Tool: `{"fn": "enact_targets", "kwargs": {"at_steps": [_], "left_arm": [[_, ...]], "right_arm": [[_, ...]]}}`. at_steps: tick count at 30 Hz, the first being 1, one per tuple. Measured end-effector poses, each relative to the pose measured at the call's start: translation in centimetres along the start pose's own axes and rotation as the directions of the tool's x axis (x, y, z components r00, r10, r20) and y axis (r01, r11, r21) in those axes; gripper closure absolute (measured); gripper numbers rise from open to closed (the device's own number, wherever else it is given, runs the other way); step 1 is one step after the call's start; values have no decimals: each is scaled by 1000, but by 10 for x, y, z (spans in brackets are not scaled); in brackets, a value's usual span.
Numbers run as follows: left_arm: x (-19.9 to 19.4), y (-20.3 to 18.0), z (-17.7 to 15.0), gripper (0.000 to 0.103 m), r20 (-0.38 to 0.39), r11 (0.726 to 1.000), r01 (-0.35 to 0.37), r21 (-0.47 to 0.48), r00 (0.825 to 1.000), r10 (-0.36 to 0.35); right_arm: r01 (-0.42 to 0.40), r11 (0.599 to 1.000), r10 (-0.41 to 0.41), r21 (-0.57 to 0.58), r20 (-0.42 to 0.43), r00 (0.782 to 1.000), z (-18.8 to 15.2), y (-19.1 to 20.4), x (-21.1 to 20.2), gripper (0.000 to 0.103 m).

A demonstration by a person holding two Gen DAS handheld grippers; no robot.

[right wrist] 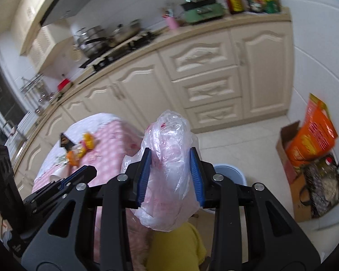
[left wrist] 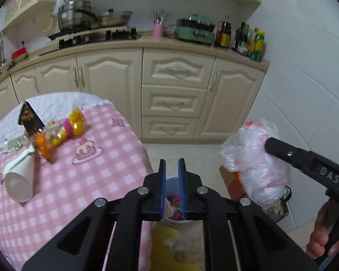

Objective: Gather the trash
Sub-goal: 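Carry both items over the blue bin and open both grippers to drop them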

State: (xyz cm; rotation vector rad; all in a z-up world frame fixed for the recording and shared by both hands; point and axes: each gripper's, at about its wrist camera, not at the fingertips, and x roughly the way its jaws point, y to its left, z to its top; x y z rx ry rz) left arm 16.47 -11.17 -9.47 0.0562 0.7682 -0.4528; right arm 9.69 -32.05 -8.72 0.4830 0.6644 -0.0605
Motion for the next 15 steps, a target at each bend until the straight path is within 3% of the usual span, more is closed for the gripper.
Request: {"fn": "enact_targets", "kwargs": {"at_steps": [5,10,12,15], "left_arm": [[16,-4,-2,91,-35,1000,-21,2,999,21],[18,-2,-4,80,-46,999,-31,8,998,31],[20,-4,-6,71,-41,999,-37,19,998,38],[23,-6,-6,69,-50,999,-42,27,998,43]], "right_arm": [[41,998,-40,50,-19,999,-4,-31,6,70],[57,996,-54,73,-49,997,-11,-48,19,70],[63,995,-57,79,-74,996,-15,-53,30,70],[73,994,-62,78,-134,989,-17,-58,58,70]]}}
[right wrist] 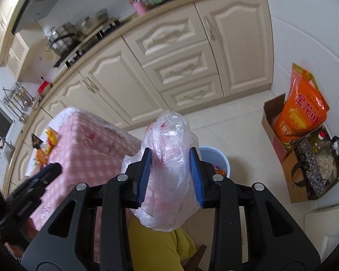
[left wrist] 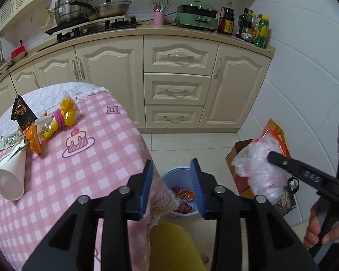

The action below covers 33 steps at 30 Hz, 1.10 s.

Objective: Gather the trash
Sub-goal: 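Carry both items over the blue bin and open both grippers to drop them, then move both open grippers back over the table toward the paper cup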

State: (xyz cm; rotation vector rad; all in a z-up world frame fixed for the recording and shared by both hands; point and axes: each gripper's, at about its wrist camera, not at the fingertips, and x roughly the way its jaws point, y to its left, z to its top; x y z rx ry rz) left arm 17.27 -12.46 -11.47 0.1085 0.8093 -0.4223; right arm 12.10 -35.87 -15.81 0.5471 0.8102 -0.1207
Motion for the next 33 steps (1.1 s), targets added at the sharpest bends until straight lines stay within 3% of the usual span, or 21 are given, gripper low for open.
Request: {"fn": "enact_targets", "kwargs": {"at_steps": [6,9,12,21,33], "left_arm": [[8,6,8,66,-4,1000,-29,-13,1000,29],[12,14,15,63,-6,998,-49,-32,999,49],[17,22,19,62,-16,997,-62,-52,998,61],[21,24,20,62,-28,997,-47,-59,999,46],[-21,18,9,58,49,999,1,-34,999,1]], "right_arm": [[-6,1000,4,-21,-111,994,12,8,64,68],[-32,999,33,8,-166,986,20,12,87,50],[-44,999,43,0,-166,985,25,17,91,48],[-36,998,30,-49,-115,993,24,32,57,48],[-26,992,28,-126,14,1000,13,67,-18,38]]}}
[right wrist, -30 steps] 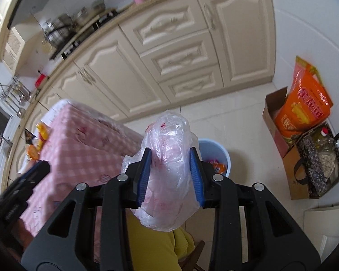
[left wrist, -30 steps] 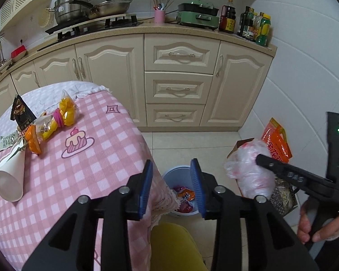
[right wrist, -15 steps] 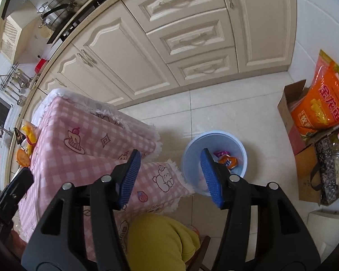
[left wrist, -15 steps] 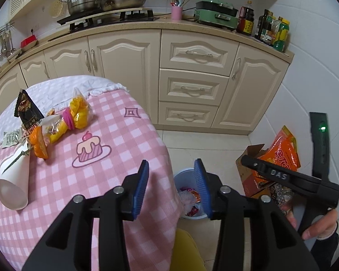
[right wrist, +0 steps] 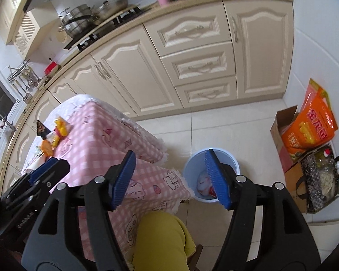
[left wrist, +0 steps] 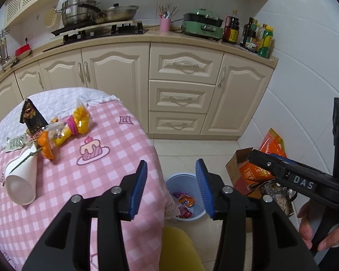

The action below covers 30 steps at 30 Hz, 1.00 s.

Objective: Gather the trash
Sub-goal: 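Move both open grippers back over the table toward the paper cup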

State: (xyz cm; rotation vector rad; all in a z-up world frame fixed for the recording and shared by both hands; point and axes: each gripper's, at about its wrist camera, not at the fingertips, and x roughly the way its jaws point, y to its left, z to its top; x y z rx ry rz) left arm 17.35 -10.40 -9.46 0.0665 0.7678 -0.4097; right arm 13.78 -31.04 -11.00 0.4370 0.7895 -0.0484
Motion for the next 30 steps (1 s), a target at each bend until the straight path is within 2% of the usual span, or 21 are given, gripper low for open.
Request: {"fn": "enact_targets", "kwargs": {"at_steps": [8,16,23,30], "left_arm": [[-38,15,-4,54,67,1000,-2,-19,998,3],[-76,44,-10,49,128,997,-34,-64,991,42],[-105,85,-19,45,163,988,-84,-128,981,104],[-126,134,-33,42,152,967,-152,-204,971,184]], "right_arm": [[-16,998,19,-57,56,998,-9,34,-33,30],[-44,991,54,-127,78,996,-18,77,-48,23],[-94,973,107,-211,52,993,-25,129,-42,20],[-156,943,159,-293,-15,987,-36,185,-20,18]]}}
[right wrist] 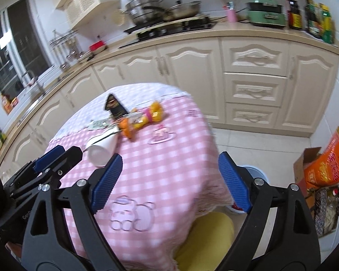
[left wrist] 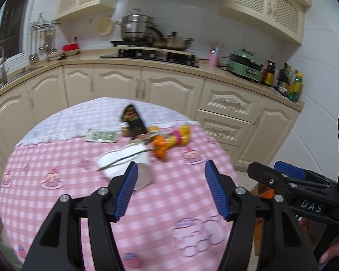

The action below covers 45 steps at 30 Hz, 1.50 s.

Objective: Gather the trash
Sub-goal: 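Move both open grippers back over the table toward the paper cup, then grasp the white paper cup with the right gripper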

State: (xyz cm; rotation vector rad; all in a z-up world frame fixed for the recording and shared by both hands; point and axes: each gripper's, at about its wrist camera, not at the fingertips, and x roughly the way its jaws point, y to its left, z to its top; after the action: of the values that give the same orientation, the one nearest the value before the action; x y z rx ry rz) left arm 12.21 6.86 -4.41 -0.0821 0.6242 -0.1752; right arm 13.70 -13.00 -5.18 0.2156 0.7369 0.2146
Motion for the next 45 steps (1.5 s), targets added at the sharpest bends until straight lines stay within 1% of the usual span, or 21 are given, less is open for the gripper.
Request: {"fn": "enact_targets", "kwargs": {"at_steps": [4,10,13,17,22,24,25,26,27,28,31,34,36,43,45], "left_arm": [[-1,35,-4,42,-16,998,-54,-42,998,54],[1,81,-12,42,-51,990,-107,-95,993,102],[3,102,-17,42,-68,985,-122,-118,991,115],[10,125,-22,41,-92,978,-143,-153,987,130],[20,147,-25,41,-122,969,-161,-186,983,140],[23,150,-25,41,-127,967,-167,-191,981,144],[24,152,-24,41,-128,966,-169,-193,981,146],[24,153,-23,41,-130,966,-172,-194,980,148],[24,155,-23,41,-131,965,-175,-194,980,151],[25,155,-23,41,-131,965,-177,-195,979,153],[26,157,-21,41,-131,963,-179,-200,979,154],[27,156,-19,41,-131,965,-178,-194,979,155],[27,154,-19,41,-129,966,-175,-191,980,152],[27,134,-12,41,-112,977,-148,-155,985,131],[28,127,-10,41,-110,980,-140,-141,986,125]], "right_arm": [[-35,998,32,-49,-44,999,0,32,23,18],[-72,993,60,-99,-120,991,-1,73,61,18],[-88,991,70,-103,-164,984,-1,88,82,17],[-87,990,62,-115,-210,976,0,106,108,17],[-93,991,68,-94,-244,967,3,115,133,18],[-97,993,76,-69,-255,964,5,115,143,18],[-100,993,81,-59,-261,962,5,115,146,20],[-104,993,85,-55,-269,959,5,116,149,29],[-116,992,100,-40,-281,954,5,115,152,42],[-115,993,102,-30,-277,956,5,114,152,51],[-133,991,125,-11,-276,953,7,111,148,51],[-134,991,126,-10,-278,952,4,108,143,51],[-147,989,143,7,-284,948,1,103,137,51],[-162,987,159,13,-272,949,-11,88,110,51],[-172,985,173,27,-273,946,-14,82,104,51]]}}
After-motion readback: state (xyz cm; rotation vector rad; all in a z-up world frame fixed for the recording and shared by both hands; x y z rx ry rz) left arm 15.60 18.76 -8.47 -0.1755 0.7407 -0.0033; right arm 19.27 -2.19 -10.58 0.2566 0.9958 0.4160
